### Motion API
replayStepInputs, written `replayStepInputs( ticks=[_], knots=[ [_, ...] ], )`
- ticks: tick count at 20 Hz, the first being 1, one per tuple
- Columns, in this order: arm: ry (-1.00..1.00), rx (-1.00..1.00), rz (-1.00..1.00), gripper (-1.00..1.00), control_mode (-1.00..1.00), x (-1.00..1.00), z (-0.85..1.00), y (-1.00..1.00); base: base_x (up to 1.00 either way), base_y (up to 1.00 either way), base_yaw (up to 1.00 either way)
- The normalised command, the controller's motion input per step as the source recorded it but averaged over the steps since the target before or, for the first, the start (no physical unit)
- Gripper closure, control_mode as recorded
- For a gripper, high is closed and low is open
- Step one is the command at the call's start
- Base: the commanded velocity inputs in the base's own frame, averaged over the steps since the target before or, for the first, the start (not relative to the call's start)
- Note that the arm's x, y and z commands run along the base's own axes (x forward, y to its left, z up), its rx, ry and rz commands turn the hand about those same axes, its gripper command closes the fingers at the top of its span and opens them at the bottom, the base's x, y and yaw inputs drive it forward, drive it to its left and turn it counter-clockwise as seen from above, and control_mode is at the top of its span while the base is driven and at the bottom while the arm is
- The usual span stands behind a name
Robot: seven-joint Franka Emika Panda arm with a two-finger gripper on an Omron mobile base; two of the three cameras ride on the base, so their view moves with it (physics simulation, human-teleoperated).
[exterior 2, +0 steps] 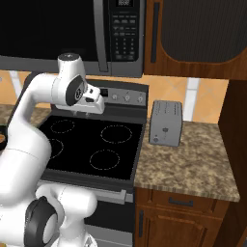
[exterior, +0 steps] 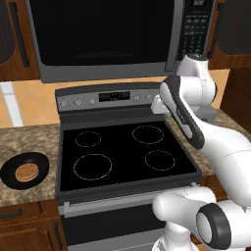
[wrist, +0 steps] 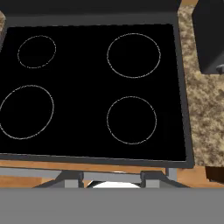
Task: Open the microwave, place the bowl with waffle inside the microwave, then close the microwave door and turn it on.
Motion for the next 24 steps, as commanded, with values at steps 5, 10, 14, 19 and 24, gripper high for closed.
replayStepInputs(
  ticks=[5, 10, 14, 19, 24],
  knots=[
    [-0.15, 0.04, 0.0, -1.0, -1.0, -0.31, 0.22, -0.02, 0.0, 0.0, 0.0],
    [-0.25, 0.05, -0.03, -1.0, -1.0, -0.22, 0.82, 0.0, 0.0, 0.0, 0.0],
    [-0.21, -0.02, -0.07, -1.0, -1.0, -0.01, 0.89, 0.0, 0.0, 0.0, 0.0],
    [-0.2, -0.04, -0.06, -1.0, -1.0, 0.0, 0.94, -0.05, 0.0, 0.0, 0.0],
    [-0.13, -0.04, -0.01, -1.0, -1.0, 0.01, 0.77, -0.15, 0.0, 0.0, 0.0]
  ],
)
